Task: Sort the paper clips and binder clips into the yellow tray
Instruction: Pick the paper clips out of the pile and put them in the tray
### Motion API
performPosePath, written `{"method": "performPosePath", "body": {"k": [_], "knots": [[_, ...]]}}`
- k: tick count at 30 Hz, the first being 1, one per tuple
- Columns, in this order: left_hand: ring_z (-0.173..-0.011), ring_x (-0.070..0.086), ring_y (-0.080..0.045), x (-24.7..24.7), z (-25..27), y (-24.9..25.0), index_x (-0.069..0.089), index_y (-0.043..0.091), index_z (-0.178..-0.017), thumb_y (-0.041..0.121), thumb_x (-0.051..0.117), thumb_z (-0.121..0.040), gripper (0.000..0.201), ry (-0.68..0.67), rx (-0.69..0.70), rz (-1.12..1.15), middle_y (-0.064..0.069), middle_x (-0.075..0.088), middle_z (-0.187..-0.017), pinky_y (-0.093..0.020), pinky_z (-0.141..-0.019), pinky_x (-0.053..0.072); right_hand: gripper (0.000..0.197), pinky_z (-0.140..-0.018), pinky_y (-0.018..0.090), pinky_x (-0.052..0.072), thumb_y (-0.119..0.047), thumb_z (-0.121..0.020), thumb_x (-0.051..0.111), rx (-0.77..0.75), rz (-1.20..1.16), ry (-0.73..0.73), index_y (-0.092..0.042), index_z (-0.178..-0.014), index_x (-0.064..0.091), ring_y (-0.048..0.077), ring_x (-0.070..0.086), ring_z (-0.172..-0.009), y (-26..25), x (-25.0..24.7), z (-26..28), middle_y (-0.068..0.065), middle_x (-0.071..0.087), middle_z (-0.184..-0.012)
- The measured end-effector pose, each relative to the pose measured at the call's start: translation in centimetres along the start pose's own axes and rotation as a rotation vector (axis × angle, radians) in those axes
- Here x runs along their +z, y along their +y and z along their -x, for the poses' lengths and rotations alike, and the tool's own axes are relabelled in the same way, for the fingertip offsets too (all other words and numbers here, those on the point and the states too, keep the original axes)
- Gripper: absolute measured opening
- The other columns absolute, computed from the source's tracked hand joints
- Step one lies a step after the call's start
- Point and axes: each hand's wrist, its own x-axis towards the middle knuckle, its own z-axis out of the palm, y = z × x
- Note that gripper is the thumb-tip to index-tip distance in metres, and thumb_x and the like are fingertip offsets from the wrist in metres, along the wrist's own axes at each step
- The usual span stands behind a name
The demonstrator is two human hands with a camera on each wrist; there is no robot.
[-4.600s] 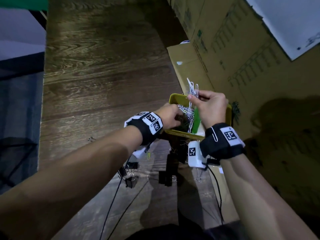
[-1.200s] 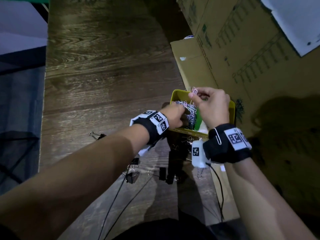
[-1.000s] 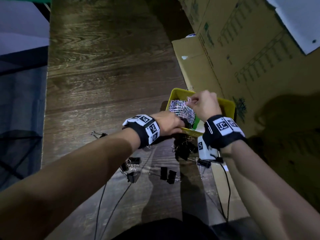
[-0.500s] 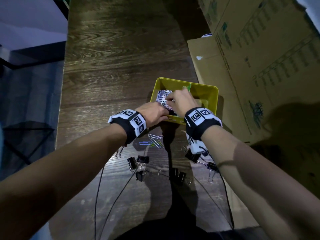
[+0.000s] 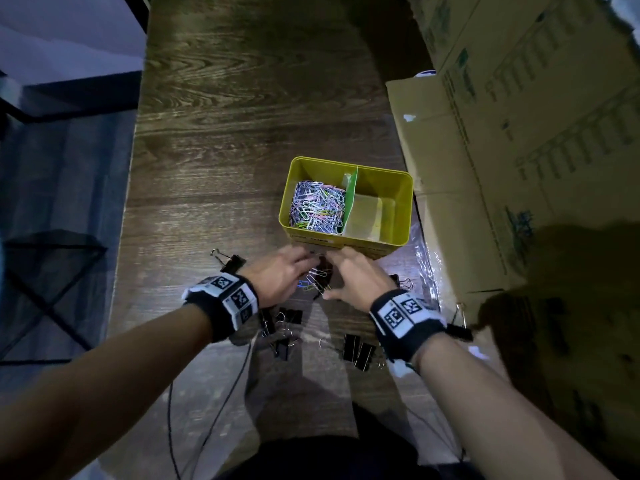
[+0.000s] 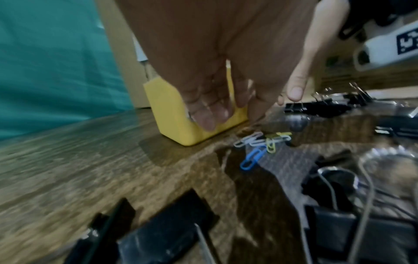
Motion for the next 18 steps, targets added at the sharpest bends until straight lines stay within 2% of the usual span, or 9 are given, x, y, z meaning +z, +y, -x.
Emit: {"method": "performPosePath", "body": {"k": [2,3,6,9,12,15,18], "knots": [[-0.114,0.043,-0.027,0.6,-0.5,0.8,0.02,0.024,-0.145,0.025,0.056,-0.085,0.07,-0.159,-0.141,-0.073,-0.005,0.037,-0.133,-0.041,-0.094,0.045,0.08,-0.1,0.039,0.039,-0.037,-0.08,0.072,0.049,0.013,0.0,-0.01,-0.143,0.032,0.03,0.043,-0.124,-0.4,1.5,-0.5,0.01,0.042,-0.134],[-0.115,0.041,-0.027,1.0,-0.7,1.2,0.016,0.025,-0.145,0.031,0.056,-0.086,0.072,-0.181,-0.188,-0.084,-0.005,0.036,-0.134,-0.039,-0.095,0.042,0.078,-0.101,0.039,0.037,-0.034,-0.081,0.071,0.064,0.003,0.015,-0.009,-0.144,0.03,0.03,0.041,-0.125,-0.5,2.2,-0.7,0.011,0.04,-0.135],[-0.115,0.039,-0.032,2.3,-1.4,2.3,0.022,0.023,-0.143,0.037,0.053,-0.088,0.064,-0.161,-0.292,-0.092,-0.007,0.037,-0.135,-0.041,-0.1,0.037,0.057,-0.098,0.04,0.045,-0.02,-0.087,0.064,0.095,-0.012,0.073,-0.008,-0.138,0.041,0.032,0.051,-0.117,-0.8,3.8,-1.1,0.013,0.043,-0.132],[-0.114,0.04,-0.035,3.0,-1.4,3.1,0.038,0.019,-0.137,0.024,0.051,-0.09,0.049,-0.112,-0.35,-0.025,-0.009,0.036,-0.138,-0.041,-0.098,0.038,0.031,-0.088,0.043,0.052,-0.002,-0.089,0.054,0.093,-0.037,0.138,-0.001,-0.12,0.059,0.035,0.06,-0.105,-0.8,4.3,-1.2,0.015,0.052,-0.127],[-0.112,0.045,-0.031,3.3,-0.9,3.6,0.048,0.017,-0.131,0.009,0.049,-0.089,0.043,-0.04,-0.346,0.074,-0.01,0.046,-0.129,-0.037,-0.089,0.041,0.026,-0.082,0.043,0.054,0.003,-0.089,0.047,0.068,-0.007,0.121,0.0,-0.109,0.063,0.034,0.06,-0.099,-0.7,4.6,-1.1,0.016,0.057,-0.112],[-0.11,0.046,-0.028,3.1,-0.3,3.6,0.046,0.021,-0.132,0.004,0.047,-0.089,0.046,-0.009,-0.328,0.077,-0.007,0.052,-0.12,-0.034,-0.084,0.041,0.022,-0.075,0.041,0.055,0.006,-0.088,0.05,0.045,0.07,0.084,0.001,-0.105,0.062,0.033,0.062,-0.094,-1.1,4.5,-0.6,0.015,0.057,-0.103],[-0.116,0.045,-0.029,2.3,-0.6,4.0,0.037,0.015,-0.136,0.003,0.043,-0.089,0.049,-0.089,-0.305,-0.032,-0.009,0.047,-0.127,-0.034,-0.09,0.04,0.028,-0.076,0.039,0.051,0.011,-0.085,0.052,-0.01,0.176,0.045,0.005,-0.113,0.056,0.036,0.061,-0.099,-1.5,4.3,-0.1,0.02,0.056,-0.11]]}}
